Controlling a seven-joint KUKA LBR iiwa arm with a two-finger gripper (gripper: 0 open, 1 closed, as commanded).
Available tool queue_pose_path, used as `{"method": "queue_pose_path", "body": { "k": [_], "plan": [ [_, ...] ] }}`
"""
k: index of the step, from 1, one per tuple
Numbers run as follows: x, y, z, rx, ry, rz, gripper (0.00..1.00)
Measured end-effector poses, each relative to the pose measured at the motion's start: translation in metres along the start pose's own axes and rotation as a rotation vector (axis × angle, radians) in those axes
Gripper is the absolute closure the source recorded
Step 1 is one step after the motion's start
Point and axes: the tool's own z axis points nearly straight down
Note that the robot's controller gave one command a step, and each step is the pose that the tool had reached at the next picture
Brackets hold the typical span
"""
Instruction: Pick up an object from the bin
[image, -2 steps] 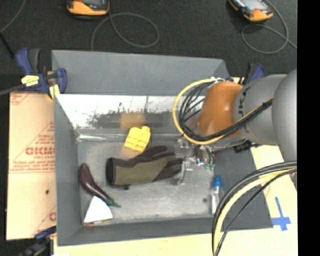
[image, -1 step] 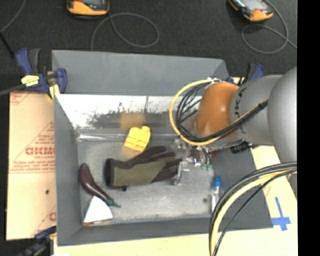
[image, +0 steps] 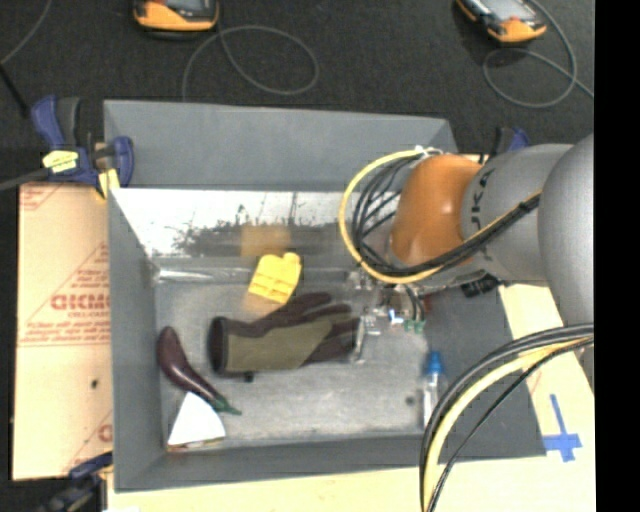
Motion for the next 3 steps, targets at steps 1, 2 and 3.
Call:
{"method": "queue_pose_path", "body": {
  "k": [1, 2, 3],
  "plan": [
    [0.004, 0.01, 0.001, 0.002, -0.003, -0.219, 0.0],
    [-0.01, 0.06, 0.011, 0.0, -0.004, 0.136, 1.0],
    [-0.01, 0.06, 0.011, 0.0, -0.004, 0.135, 1.0]
  ]
}}
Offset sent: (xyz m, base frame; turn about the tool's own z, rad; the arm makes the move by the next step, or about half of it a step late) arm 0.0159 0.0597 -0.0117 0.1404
